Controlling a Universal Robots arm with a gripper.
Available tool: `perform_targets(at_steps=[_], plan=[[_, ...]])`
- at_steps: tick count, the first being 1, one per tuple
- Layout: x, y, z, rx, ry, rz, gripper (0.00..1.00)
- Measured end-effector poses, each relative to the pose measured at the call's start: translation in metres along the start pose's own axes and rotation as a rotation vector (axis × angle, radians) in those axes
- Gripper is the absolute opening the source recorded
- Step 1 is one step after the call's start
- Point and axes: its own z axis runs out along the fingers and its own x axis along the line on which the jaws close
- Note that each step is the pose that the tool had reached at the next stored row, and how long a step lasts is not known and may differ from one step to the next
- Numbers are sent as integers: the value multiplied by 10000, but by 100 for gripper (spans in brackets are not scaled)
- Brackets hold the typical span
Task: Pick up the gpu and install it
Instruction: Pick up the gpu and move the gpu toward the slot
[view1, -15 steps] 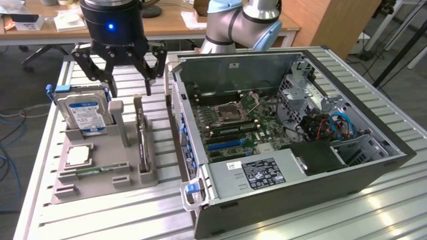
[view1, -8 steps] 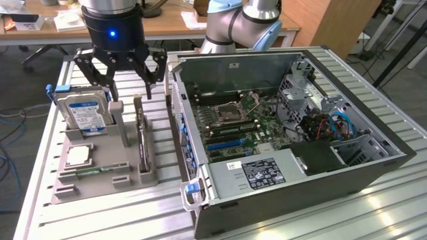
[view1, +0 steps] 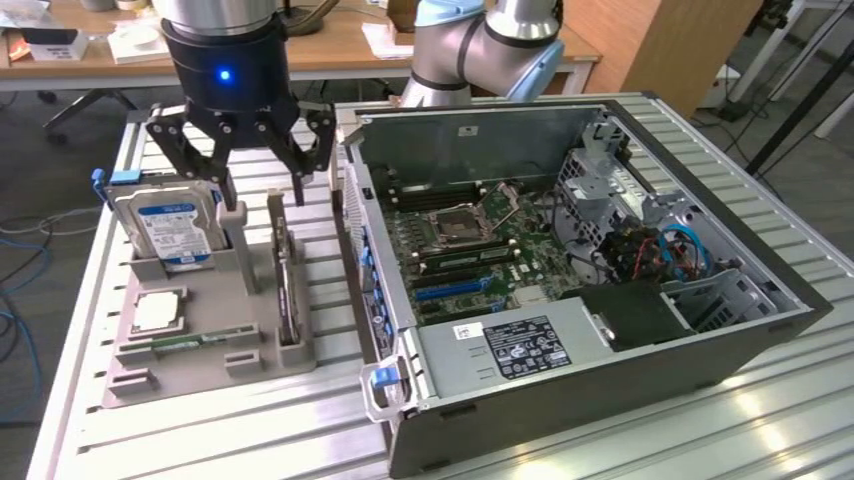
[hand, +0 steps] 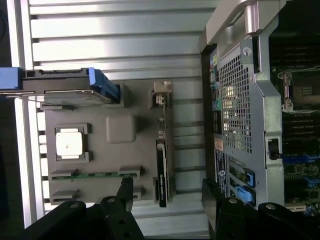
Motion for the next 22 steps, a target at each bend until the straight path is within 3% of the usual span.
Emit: perform_targets(at_steps=[22], plan=[[6, -63, 384, -22, 3, 1, 66]])
